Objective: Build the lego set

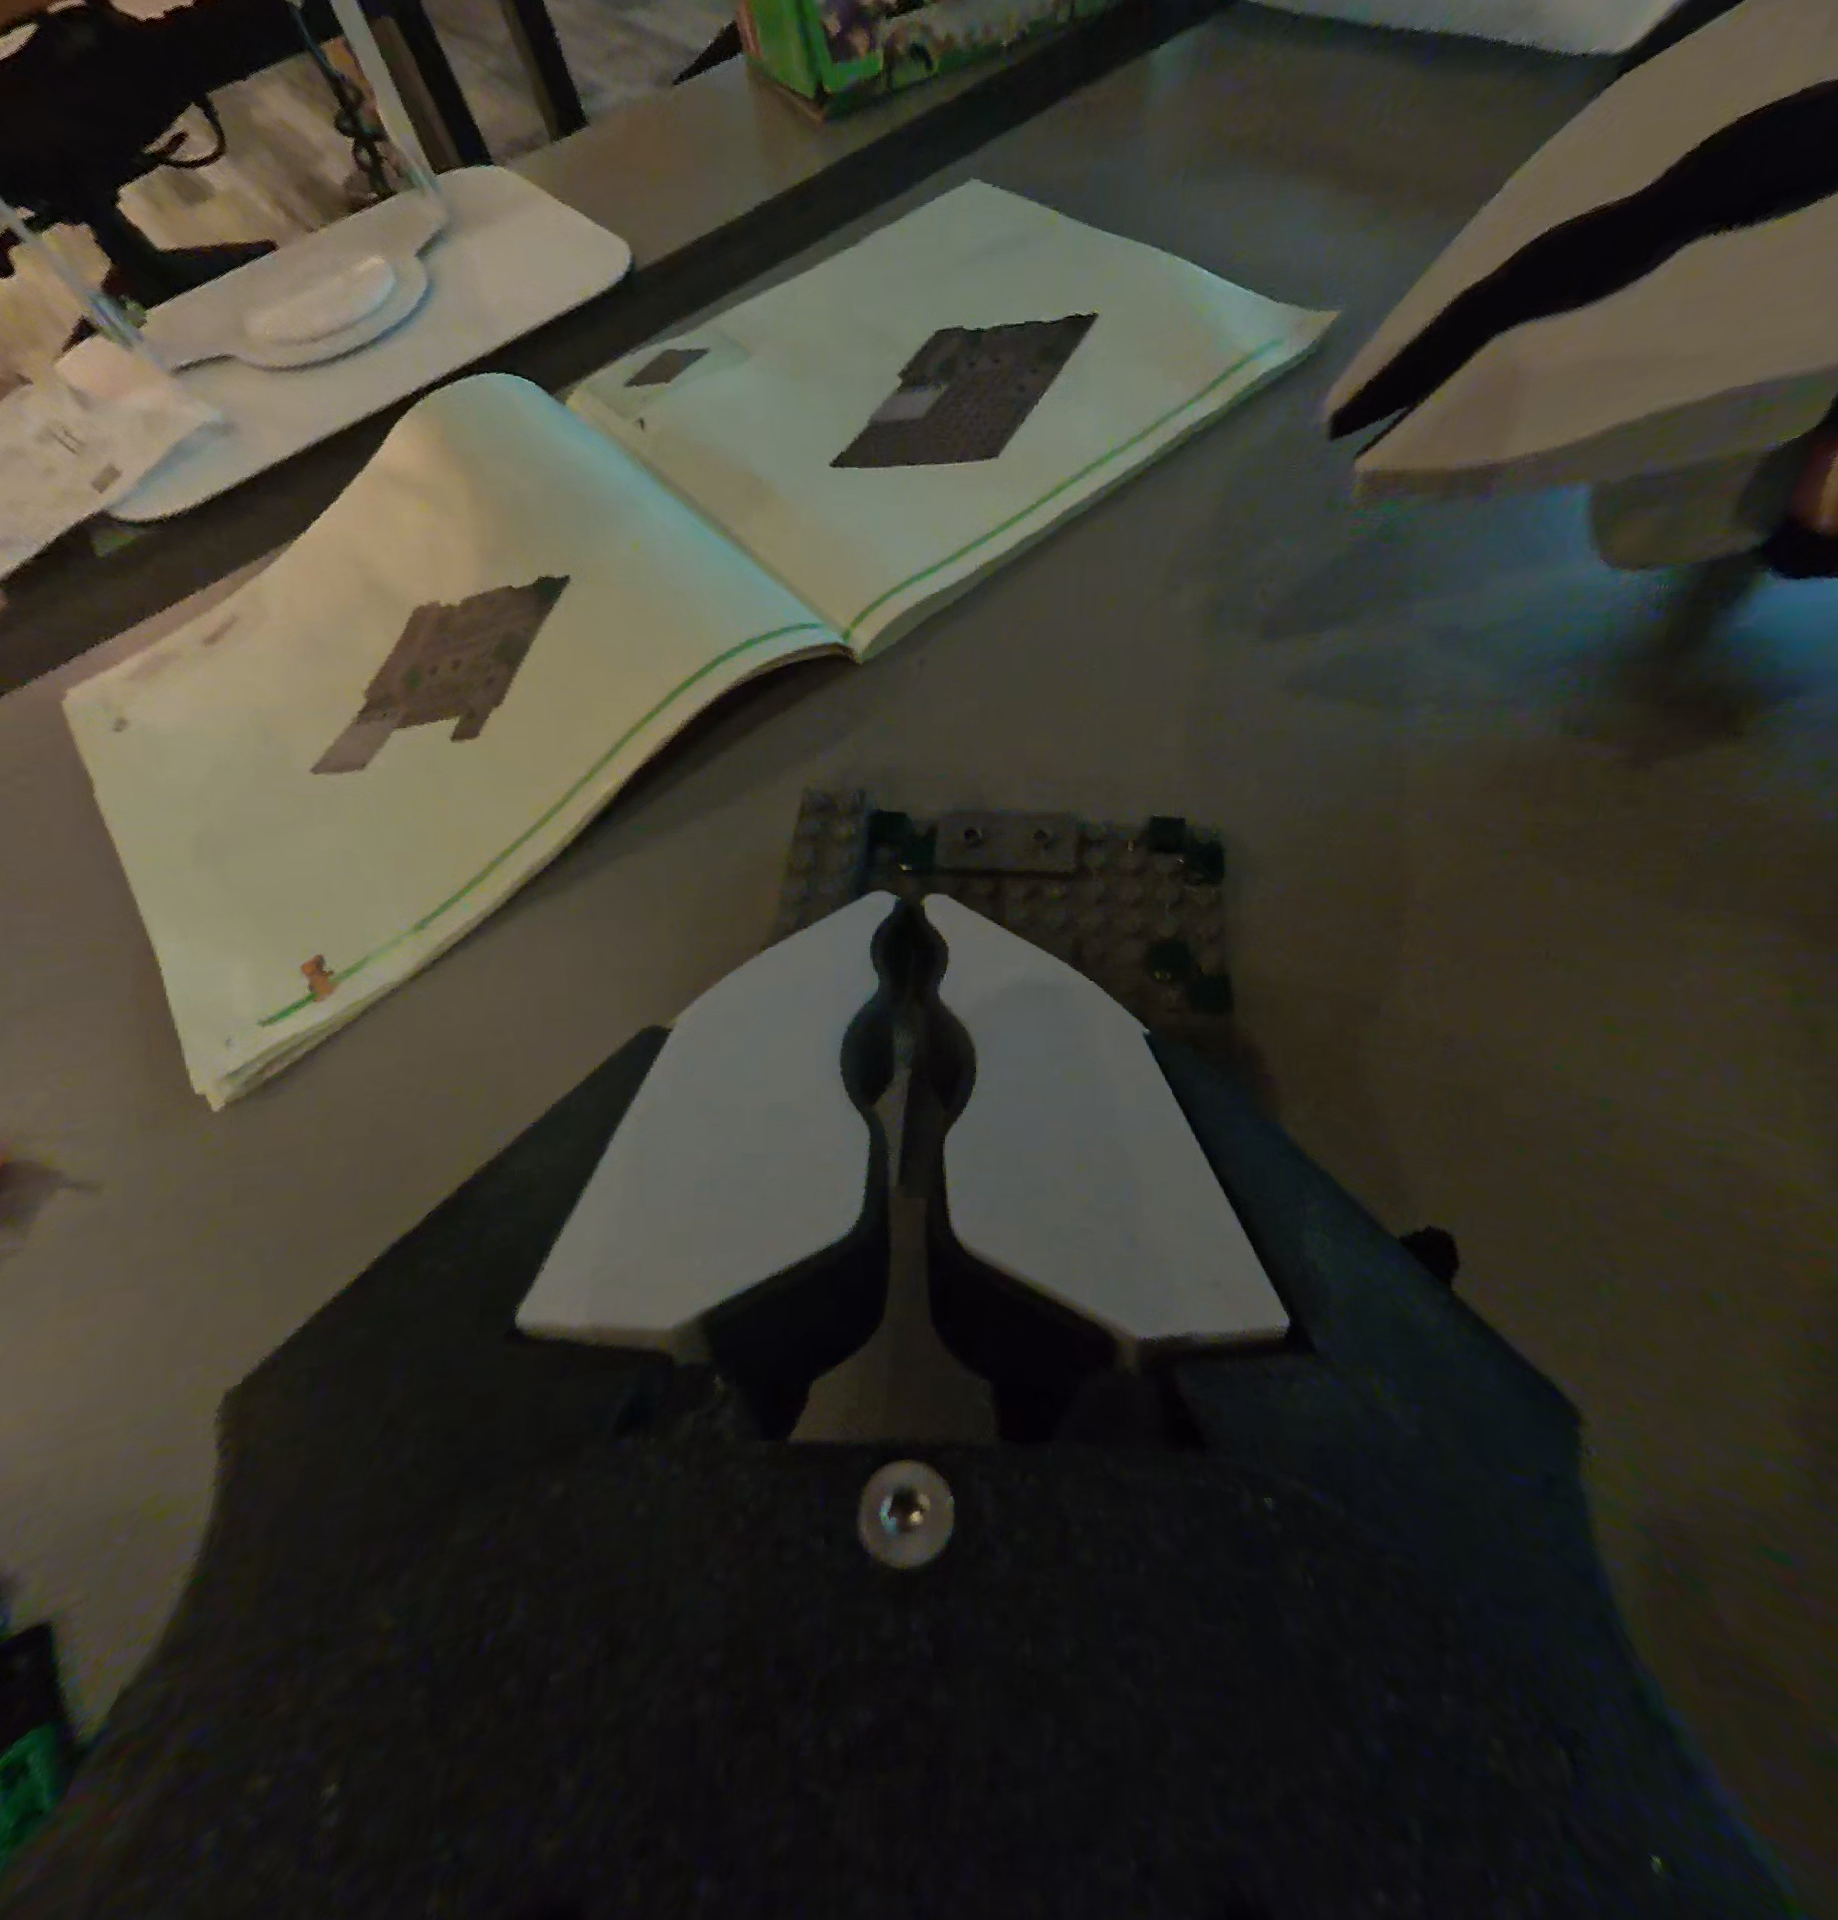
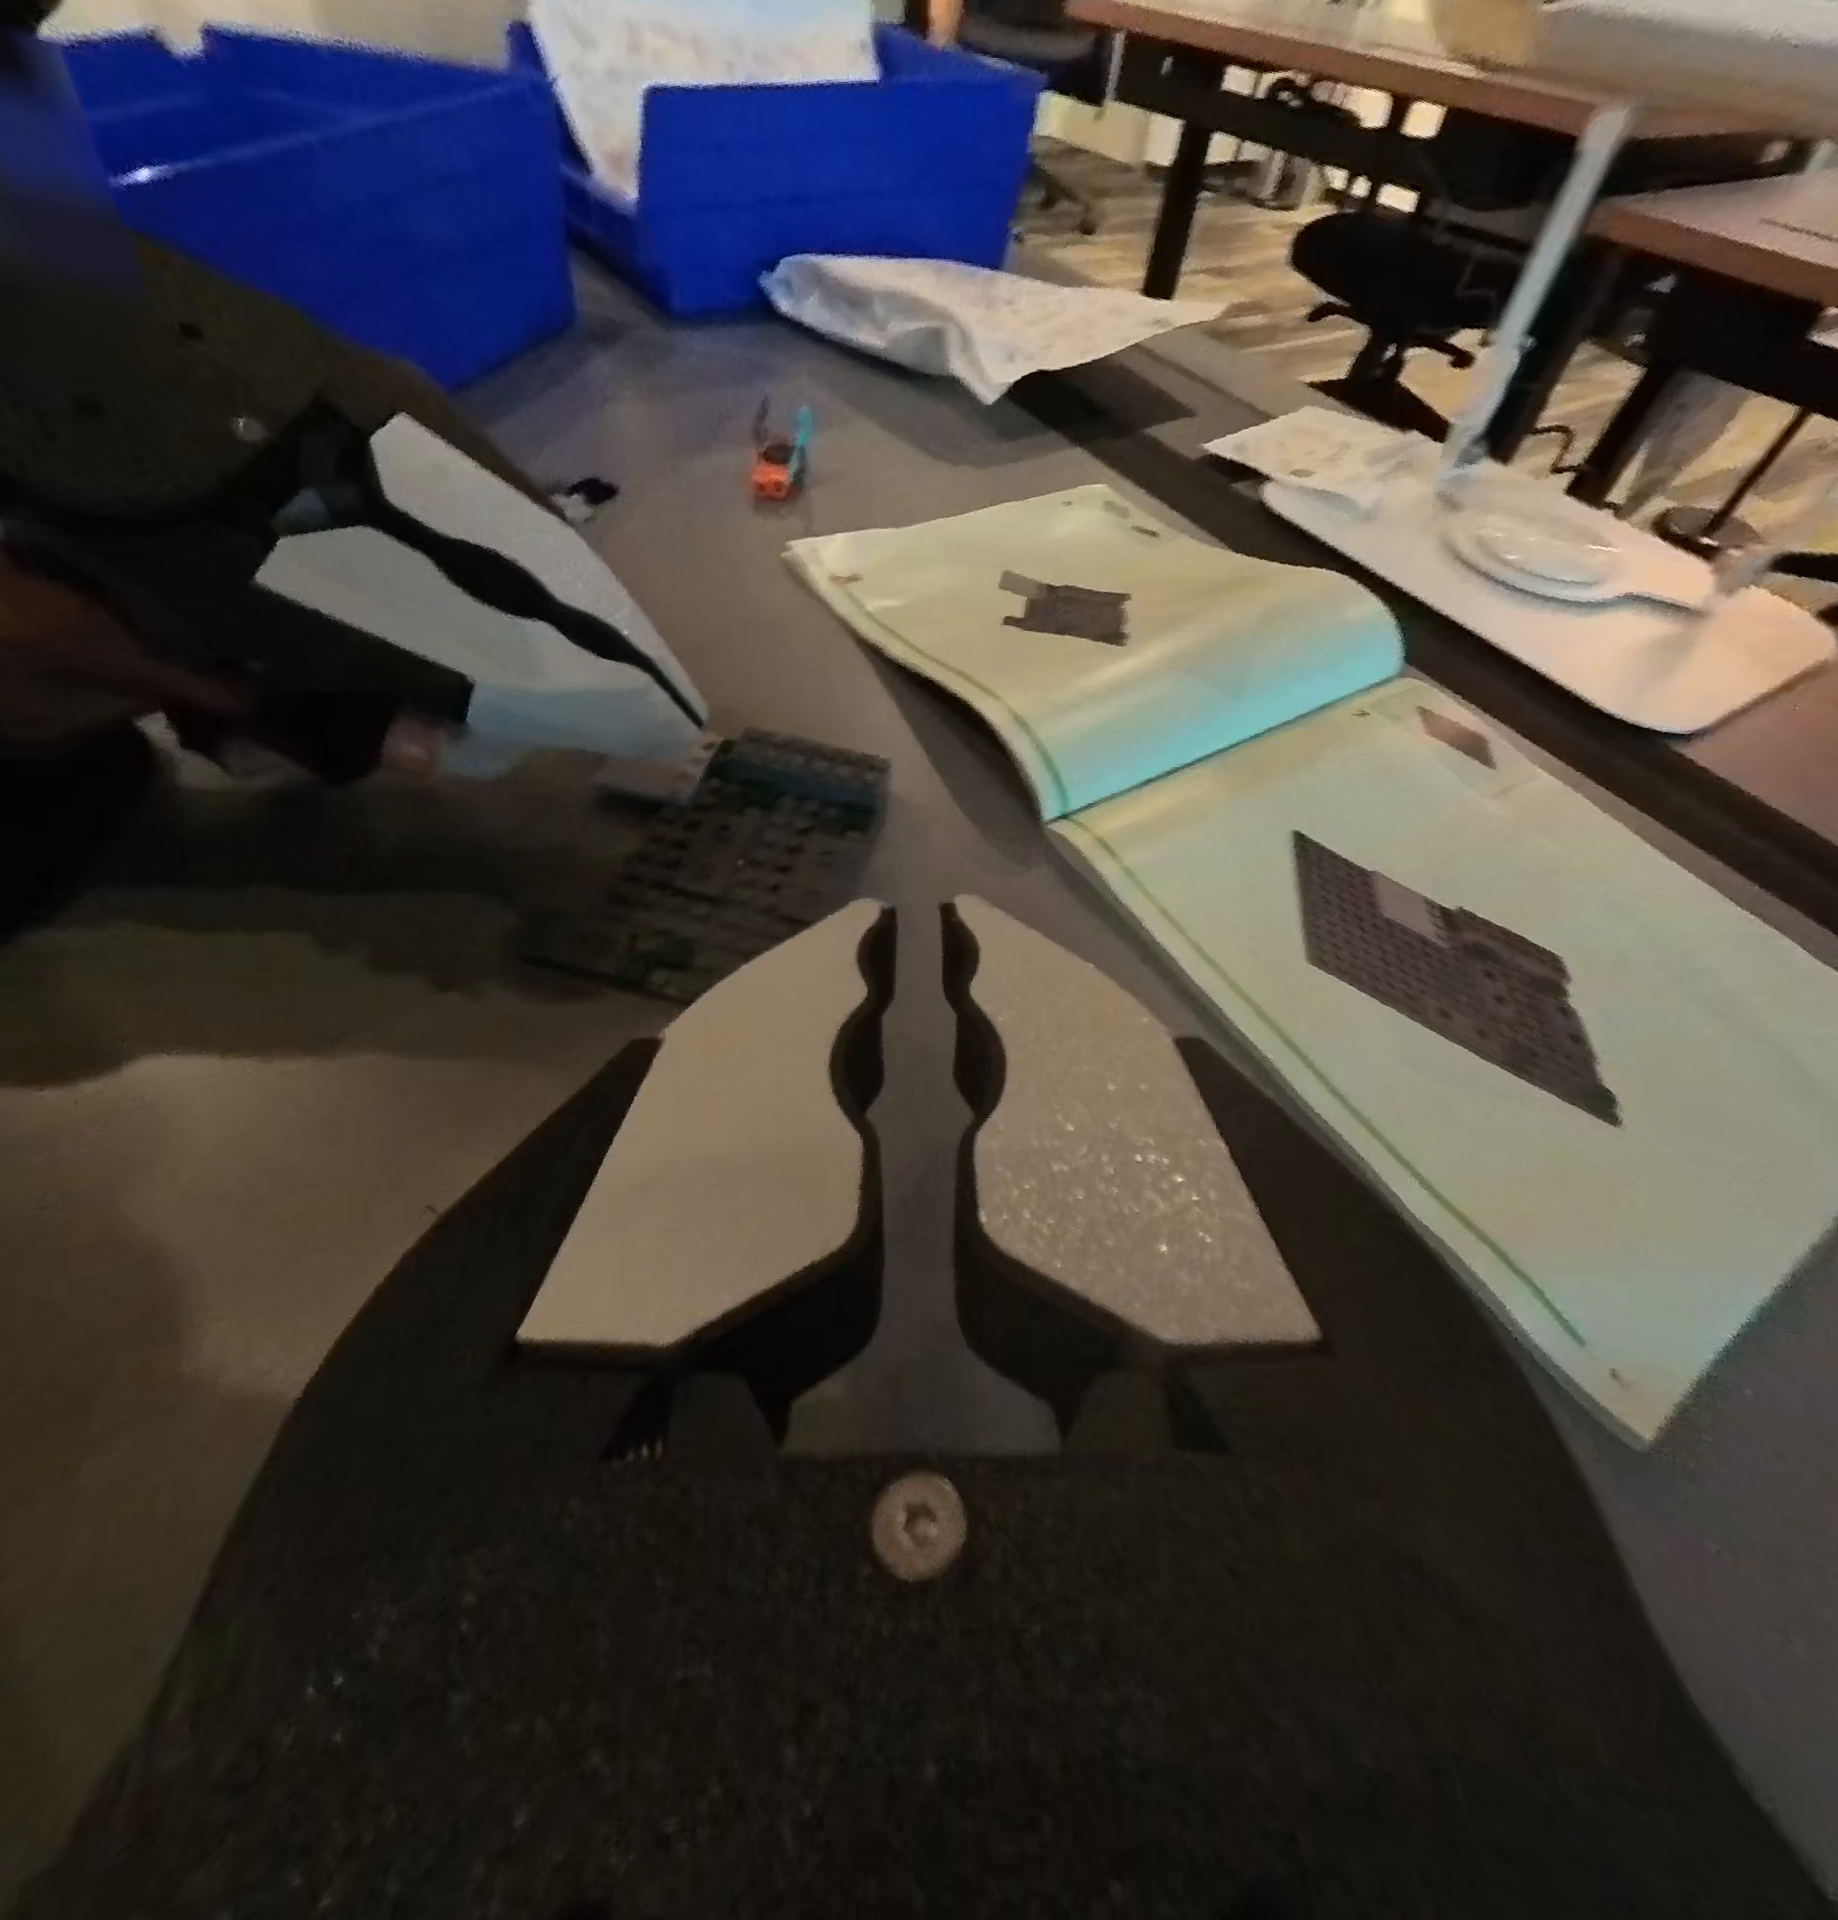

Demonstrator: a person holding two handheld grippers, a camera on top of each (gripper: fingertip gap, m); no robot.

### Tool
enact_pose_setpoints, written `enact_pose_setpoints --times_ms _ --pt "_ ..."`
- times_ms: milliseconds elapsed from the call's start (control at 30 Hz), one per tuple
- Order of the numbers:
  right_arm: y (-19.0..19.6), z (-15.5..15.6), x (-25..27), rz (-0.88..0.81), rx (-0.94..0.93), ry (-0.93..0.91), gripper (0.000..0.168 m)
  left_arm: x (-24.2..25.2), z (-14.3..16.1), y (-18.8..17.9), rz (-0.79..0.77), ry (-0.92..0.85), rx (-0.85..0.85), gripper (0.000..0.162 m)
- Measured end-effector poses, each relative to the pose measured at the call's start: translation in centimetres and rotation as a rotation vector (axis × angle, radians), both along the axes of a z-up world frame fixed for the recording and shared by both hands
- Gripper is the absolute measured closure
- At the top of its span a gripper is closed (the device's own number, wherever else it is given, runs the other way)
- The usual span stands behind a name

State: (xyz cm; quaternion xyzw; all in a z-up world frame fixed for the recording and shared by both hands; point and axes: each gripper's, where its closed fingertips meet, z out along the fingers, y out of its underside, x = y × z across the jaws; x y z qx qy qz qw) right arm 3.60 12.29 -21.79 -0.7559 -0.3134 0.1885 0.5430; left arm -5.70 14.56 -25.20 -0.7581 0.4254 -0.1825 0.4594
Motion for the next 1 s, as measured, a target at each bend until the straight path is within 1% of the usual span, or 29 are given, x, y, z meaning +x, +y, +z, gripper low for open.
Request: enact_pose_setpoints --times_ms 100,167,267,333,400,467,500,633,733,1000 --pt "0.0 0.2 0.3 -0.007 -0.009 0.033 0.163 0.2 0.1 0.5 0.016 0.008 0.004 0.162" --pt "-0.1 0.3 0.2 -0.002 -0.005 0.030 0.165 -0.9 0.5 1.5 0.071 0.034 0.010 0.162" --pt "-0.3 0.3 -0.1 0.011 0.004 0.015 0.167 -5.0 -0.3 3.8 0.194 0.120 -0.089 0.162" --pt "-0.3 0.0 -0.3 0.022 -0.005 0.012 0.168 -8.0 -2.0 4.9 0.241 0.211 -0.226 0.162" --pt "-0.3 -0.2 -0.5 0.030 -0.021 0.018 0.168 -10.1 -2.3 6.4 0.284 0.266 -0.249 0.162" --pt "-0.3 -0.3 -0.5 0.033 -0.028 0.022 0.168 -11.9 -3.1 7.1 0.311 0.389 -0.293 0.162" --pt "-0.3 -0.3 -0.4 0.032 -0.029 0.023 0.168 -12.6 -3.3 7.6 0.327 0.433 -0.287 0.162" --pt "-0.2 -0.3 -0.2 0.027 -0.041 0.043 0.168 -13.2 -3.8 8.9 0.352 0.538 -0.274 0.162" --pt "-0.3 -0.3 -0.2 0.033 -0.054 0.056 0.168 -13.0 -3.7 9.6 0.356 0.568 -0.253 0.162" --pt "-0.3 -0.7 -0.3 0.042 -0.079 0.069 0.168 -12.2 -3.5 10.6 0.347 0.555 -0.232 0.162"
